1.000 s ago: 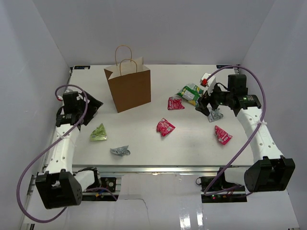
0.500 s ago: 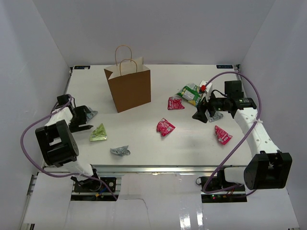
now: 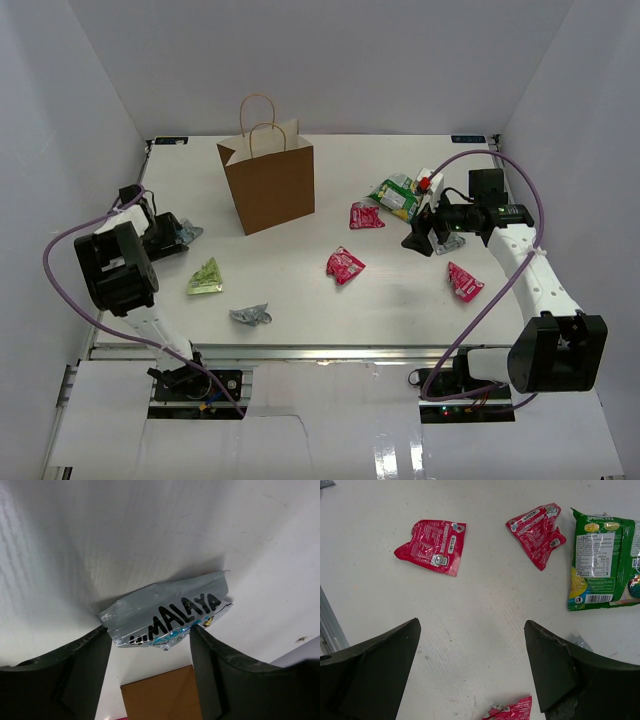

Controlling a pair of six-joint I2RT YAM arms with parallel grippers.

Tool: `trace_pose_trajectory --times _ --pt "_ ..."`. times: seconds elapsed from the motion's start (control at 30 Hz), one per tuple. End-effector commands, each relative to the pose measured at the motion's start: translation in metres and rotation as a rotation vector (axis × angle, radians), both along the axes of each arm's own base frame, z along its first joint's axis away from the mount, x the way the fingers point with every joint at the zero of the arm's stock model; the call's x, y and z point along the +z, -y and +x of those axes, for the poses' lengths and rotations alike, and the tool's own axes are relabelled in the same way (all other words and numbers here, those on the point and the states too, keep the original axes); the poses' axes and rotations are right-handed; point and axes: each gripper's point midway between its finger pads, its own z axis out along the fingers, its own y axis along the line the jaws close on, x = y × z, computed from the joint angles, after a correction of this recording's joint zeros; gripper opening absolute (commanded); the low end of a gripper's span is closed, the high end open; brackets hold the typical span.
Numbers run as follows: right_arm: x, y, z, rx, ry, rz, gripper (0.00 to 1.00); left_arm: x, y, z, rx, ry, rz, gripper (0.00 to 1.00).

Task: Place the snacks into the paper bag

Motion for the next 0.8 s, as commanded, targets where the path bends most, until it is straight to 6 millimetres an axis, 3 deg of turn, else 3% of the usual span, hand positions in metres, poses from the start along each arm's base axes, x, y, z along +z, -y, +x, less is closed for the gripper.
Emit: trace_pose_trajectory --times 0.0,0.2,0.3,0.4,0.47,0.57,0.63,0.67,0.73,0.77 --pt "0.010 -0.001 0.007 -0.004 0.025 0.020 0.90 -0.010 -0.010 0.000 0.083 -0.041 -0.003 0.70" --pt "0.014 -0.001 0.008 -0.007 0.028 0.024 0.90 -0.012 -0.021 -0.004 0.029 -0.044 0.057 0.35" --pt "0.016 -0.001 0.008 -0.008 0.029 0.028 0.90 0.001 -0.029 -0.001 -0.023 0.009 0.126 0.22" --pt "0.016 -0.001 0.007 -0.008 0.024 0.034 0.90 0.028 -0.034 0.012 -0.170 0.138 0.233 0.09" --pt "0.018 -0.001 0.007 -0.008 0.025 0.037 0.90 0.059 -0.032 0.024 -0.295 0.259 0.310 0.00" --pt "0.018 -0.002 0.007 -0.004 0.020 0.041 0.90 0.093 -0.025 0.032 -0.442 0.397 0.413 0.00" --pt "0.019 -0.003 0.007 0.001 0.022 0.043 0.90 0.144 -0.019 0.041 -0.508 0.577 0.526 0.00" --pt "0.019 -0.003 0.008 0.004 0.021 0.044 0.90 0.153 -0.002 0.038 -0.602 0.662 0.531 0.00" --pt "0.020 -0.004 0.009 0.008 0.026 0.044 0.90 0.210 0.013 0.039 -0.668 0.855 0.638 0.00" --pt "0.019 -0.003 0.009 0.009 0.021 0.045 0.90 0.227 0.027 0.035 -0.732 0.932 0.641 0.00"
